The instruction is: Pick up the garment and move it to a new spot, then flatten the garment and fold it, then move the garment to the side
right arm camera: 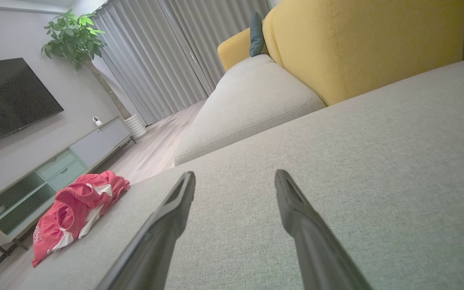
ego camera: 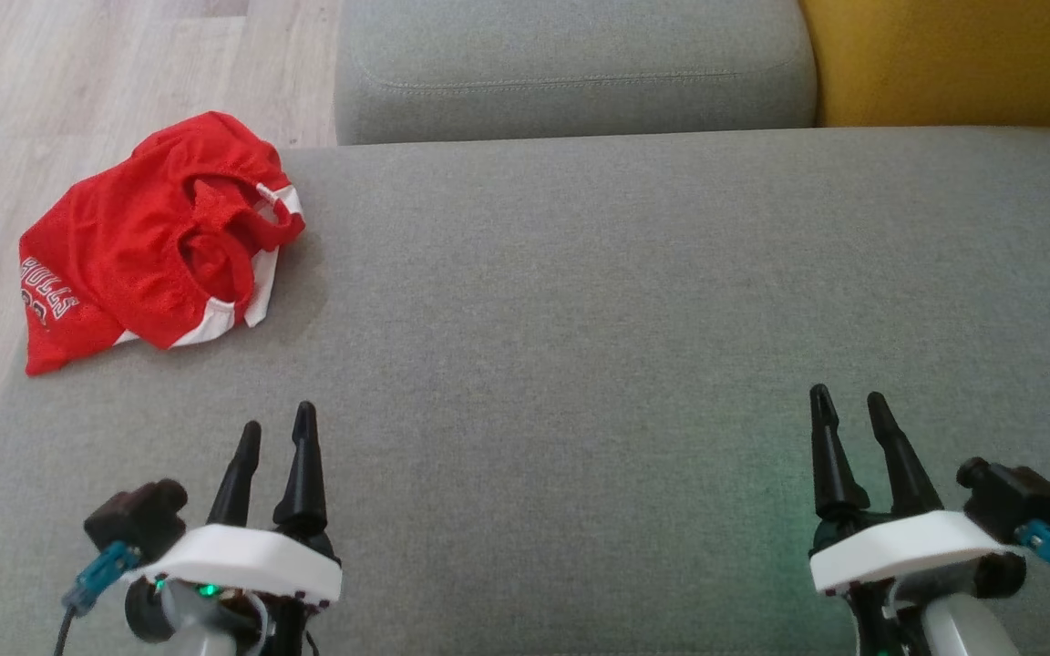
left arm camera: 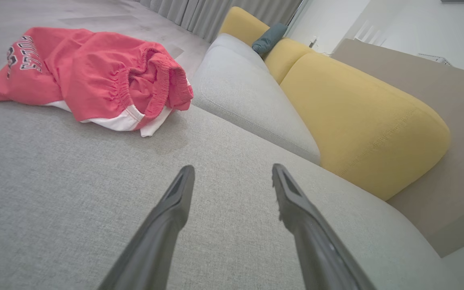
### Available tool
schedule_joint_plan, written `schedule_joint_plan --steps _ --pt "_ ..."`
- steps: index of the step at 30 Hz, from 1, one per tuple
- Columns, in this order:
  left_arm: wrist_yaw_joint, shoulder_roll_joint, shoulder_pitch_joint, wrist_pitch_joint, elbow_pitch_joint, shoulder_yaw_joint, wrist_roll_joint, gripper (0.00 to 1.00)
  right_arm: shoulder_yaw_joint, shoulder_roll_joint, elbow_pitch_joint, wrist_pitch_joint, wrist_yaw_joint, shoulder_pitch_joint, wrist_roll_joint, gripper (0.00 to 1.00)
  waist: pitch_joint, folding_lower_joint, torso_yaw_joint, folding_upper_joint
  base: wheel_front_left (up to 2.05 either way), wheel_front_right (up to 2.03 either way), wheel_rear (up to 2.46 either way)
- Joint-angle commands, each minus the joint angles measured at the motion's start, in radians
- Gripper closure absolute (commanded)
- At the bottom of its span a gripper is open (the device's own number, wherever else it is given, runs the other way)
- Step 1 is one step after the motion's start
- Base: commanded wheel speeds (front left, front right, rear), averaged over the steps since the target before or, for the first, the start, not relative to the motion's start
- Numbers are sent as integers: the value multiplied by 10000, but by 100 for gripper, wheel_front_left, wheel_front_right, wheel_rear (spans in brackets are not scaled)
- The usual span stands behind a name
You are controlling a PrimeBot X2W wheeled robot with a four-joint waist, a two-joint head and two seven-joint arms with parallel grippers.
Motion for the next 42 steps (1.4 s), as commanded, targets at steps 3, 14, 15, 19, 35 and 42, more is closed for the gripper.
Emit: schedule_joint_plan --steps 3,14,15,19,35,42 --pt "86 141 -214 -209 -395 160 590 0 284 -72 -277 -262 59 -410 -614 0 -12 0 11 0 0 0 0" --pt "205 152 -141 -531 -222 15 1749 0 462 -79 -247 -586 66 -456 -1965 0 -34 0 19 0 0 0 0" --pt "217 153 -144 -560 -208 6 1851 0 474 -79 -250 -616 66 -461 -2091 0 -31 0 18 0 0 0 0" --pt "252 157 -155 -677 -173 -49 2264 0 520 -82 -263 -734 69 -487 -2589 0 -20 0 24 0 0 0 0" --pt "451 169 -140 -1048 -160 -92 3447 0 542 -89 -349 -1108 77 -588 -4075 0 1 0 53 0 0 0 0" --pt "448 169 -166 -1048 -85 -68 3363 0 465 -89 -301 -1108 77 -619 -3925 0 -2 0 58 0 0 0 0"
